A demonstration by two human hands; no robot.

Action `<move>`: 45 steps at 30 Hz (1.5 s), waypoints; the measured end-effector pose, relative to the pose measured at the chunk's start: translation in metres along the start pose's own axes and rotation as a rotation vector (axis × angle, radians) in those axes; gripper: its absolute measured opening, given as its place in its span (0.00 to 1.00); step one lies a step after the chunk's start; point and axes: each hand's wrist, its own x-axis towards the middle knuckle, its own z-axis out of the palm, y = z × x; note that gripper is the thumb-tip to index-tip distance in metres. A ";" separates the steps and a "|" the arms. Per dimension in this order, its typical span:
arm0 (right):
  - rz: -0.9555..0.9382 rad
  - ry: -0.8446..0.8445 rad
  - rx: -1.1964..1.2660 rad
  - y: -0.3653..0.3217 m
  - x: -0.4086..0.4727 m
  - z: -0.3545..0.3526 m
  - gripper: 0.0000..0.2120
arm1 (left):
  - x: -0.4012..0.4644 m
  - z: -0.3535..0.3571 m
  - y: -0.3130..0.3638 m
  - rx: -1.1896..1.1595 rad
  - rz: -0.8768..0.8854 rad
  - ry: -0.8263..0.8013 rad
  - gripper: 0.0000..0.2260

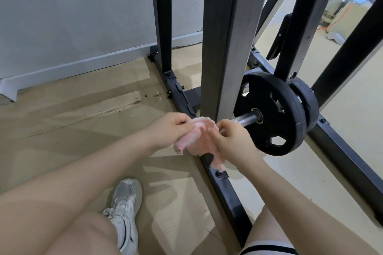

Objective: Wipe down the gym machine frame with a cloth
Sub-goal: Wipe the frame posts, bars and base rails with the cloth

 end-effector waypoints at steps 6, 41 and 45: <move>0.033 -0.466 0.733 -0.014 -0.015 -0.008 0.10 | -0.004 0.013 0.009 -0.101 -0.042 -0.044 0.12; -0.297 0.716 0.476 -0.022 -0.022 -0.064 0.03 | 0.014 -0.012 0.055 -0.186 0.448 0.368 0.13; -0.840 0.777 -0.097 -0.039 0.019 -0.056 0.08 | 0.025 0.002 0.078 -0.418 0.414 0.284 0.16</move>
